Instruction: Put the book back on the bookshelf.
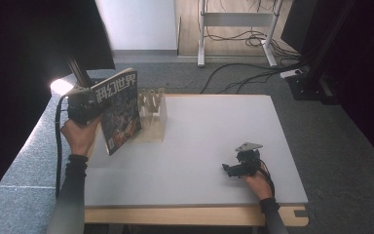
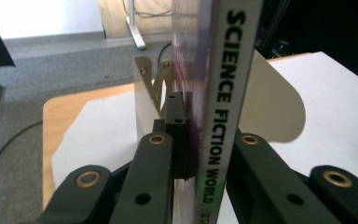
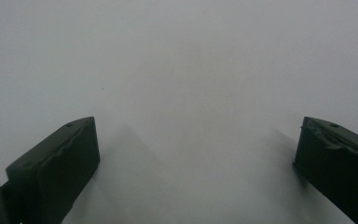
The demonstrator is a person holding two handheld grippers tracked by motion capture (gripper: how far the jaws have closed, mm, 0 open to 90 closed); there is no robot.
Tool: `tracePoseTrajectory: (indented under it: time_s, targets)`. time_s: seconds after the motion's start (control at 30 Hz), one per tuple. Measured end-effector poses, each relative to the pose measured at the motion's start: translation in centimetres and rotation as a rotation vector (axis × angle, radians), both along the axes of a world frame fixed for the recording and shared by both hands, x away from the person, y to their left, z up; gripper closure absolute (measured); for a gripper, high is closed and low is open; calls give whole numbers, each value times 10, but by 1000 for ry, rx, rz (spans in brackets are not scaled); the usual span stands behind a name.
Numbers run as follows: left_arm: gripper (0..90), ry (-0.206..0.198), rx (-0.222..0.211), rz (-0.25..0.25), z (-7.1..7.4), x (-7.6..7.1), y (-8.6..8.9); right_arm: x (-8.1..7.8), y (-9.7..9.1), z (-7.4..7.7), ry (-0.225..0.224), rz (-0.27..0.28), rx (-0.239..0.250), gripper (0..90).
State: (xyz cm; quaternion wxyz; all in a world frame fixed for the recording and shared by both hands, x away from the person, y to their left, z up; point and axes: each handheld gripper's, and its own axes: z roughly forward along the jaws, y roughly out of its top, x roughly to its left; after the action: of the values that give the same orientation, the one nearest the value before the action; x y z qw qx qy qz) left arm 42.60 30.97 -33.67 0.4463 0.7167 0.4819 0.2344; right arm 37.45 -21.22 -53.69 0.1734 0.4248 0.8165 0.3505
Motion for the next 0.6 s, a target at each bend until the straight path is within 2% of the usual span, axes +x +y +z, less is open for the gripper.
tracePoseTrajectory:
  time_s: [0.13,0.27,0.33,0.4,0.43,0.53,0.6]
  targets:
    - [828,-63,-16,-18,-13,5,-8,0,0,0,-1,1,-1,0]
    - [826,-78,-24,-24,-30,5,-10,0,0,0,-1,0,-1,0]
    - [822,-46,-27,-54,-33,3,-7,0,0,0,-1,0,-1,0]
    - [817,-26,5,-68,-33,0,-8,0,0,0,-1,1,-1,0]
    - [812,1,25,-86,-33,-2,-8,0,0,0,-1,2,-1,0]
    - [794,56,50,-92,-34,-7,-8,0,0,0,0,0,0,0]
    - [784,84,45,-87,-33,-8,-7,0,0,0,0,0,-1,0]
